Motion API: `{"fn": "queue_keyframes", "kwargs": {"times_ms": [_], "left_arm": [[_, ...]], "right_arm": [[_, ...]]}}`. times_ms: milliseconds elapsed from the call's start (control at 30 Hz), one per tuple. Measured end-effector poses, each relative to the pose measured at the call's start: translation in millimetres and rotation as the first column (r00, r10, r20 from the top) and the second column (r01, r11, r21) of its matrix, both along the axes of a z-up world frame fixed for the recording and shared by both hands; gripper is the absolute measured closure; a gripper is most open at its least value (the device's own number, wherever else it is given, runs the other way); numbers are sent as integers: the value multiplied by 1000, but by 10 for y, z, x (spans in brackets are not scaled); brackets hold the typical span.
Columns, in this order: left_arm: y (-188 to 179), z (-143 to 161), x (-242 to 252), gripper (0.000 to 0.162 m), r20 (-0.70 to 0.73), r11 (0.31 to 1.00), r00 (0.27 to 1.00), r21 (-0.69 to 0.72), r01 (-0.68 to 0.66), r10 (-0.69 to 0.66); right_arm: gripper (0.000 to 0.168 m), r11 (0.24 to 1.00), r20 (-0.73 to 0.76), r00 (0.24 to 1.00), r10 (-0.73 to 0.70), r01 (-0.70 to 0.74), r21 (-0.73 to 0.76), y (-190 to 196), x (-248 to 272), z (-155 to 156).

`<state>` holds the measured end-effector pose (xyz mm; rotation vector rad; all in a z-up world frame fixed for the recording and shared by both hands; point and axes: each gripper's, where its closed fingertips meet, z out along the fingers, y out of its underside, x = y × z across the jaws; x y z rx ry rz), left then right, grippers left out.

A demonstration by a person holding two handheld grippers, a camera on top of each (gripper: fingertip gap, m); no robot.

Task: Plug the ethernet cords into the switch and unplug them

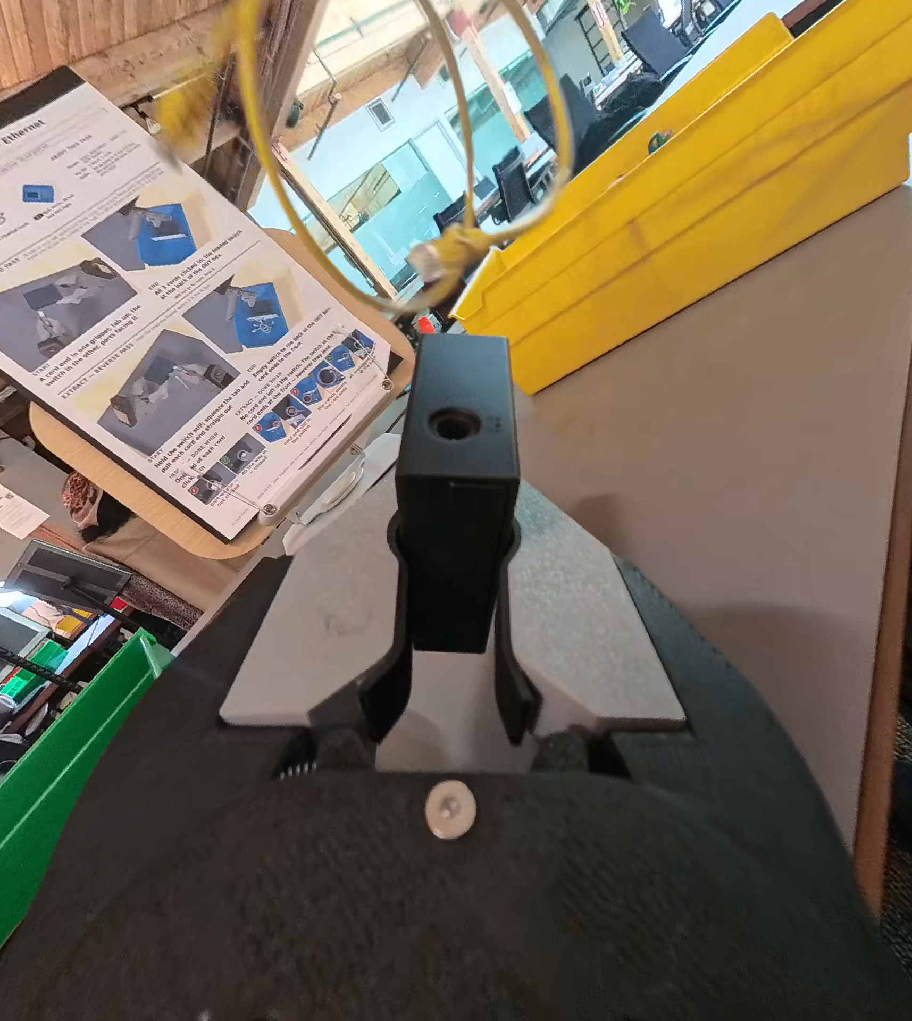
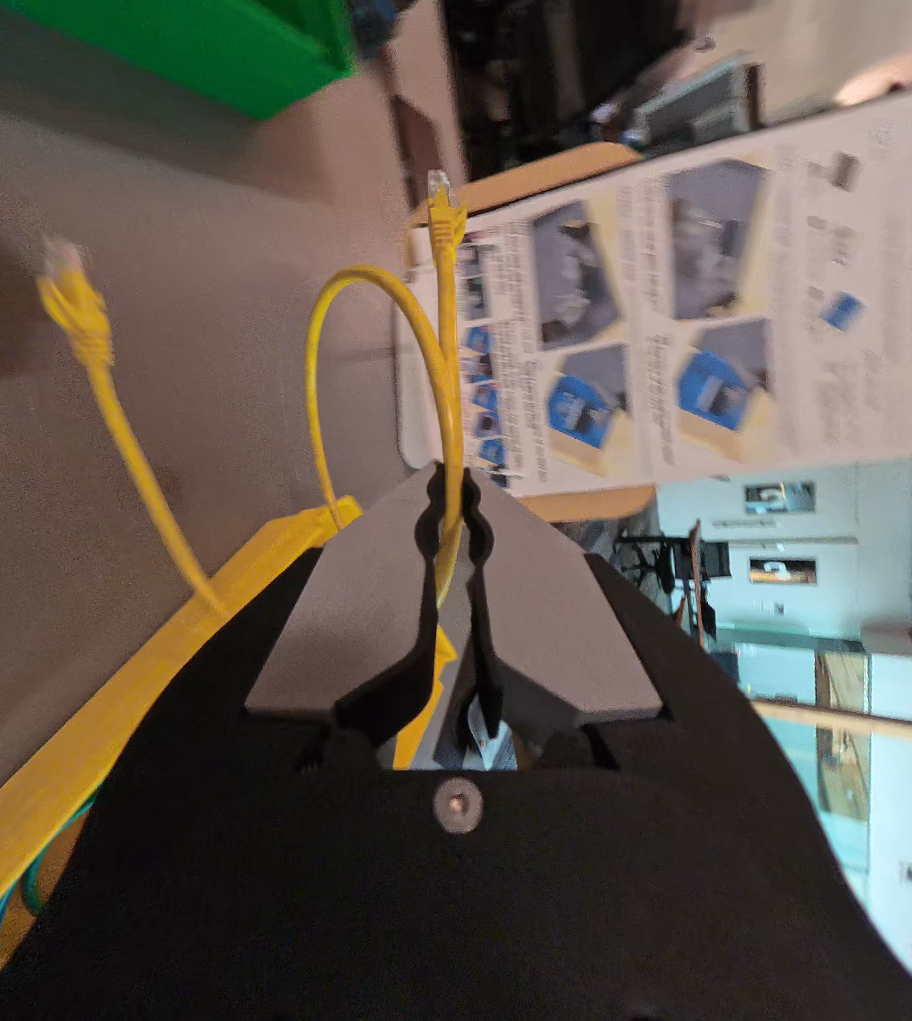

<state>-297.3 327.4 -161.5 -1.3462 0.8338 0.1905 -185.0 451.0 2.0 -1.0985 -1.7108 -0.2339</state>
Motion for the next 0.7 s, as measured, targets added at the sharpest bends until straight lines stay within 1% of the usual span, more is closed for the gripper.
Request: {"fn": "queue_keyframes", "kwargs": {"times_ms": [100,167,233,300,400,500,567,633,667,700], "left_arm": [[0,5,-2,135,-3,1000,1000,5,-4,4],[-3,22,-5,135,-3,1000,1000,17,-8,8],[-14,48,-4,135,0,999,1000,33,-5,5],[-17,58,-5,135,0,999,1000,41,-6,6],[-18,63,-9,135,-8,999,1000,49,-15,15],[-34,83,0,135,-11,998,1000,68,-12,13],[-38,86,1,135,-18,997,1000,76,-13,14],[-43,85,11,135,-27,997,1000,82,-10,12],[-42,79,13,135,-30,997,999,80,-10,12],[-39,74,13,135,-33,997,999,79,-11,14]], "right_arm": [[166,996,-153,984,-92,94,2,90,318,640],[166,987,-229,962,-146,158,33,125,598,1014],[166,977,-261,947,-185,206,57,136,887,1245],[166,967,-269,937,-224,247,56,154,1160,1317],[166,958,-227,933,-278,287,6,192,1496,1130],[166,939,-169,925,-341,344,-17,280,1794,836],[166,932,-127,923,-362,359,-52,324,1921,592],[165,937,-76,936,-344,338,-83,350,1959,285],[166,938,-73,935,-346,343,-54,399,1975,178],[166,934,-95,930,-355,357,10,470,1992,135]]}}
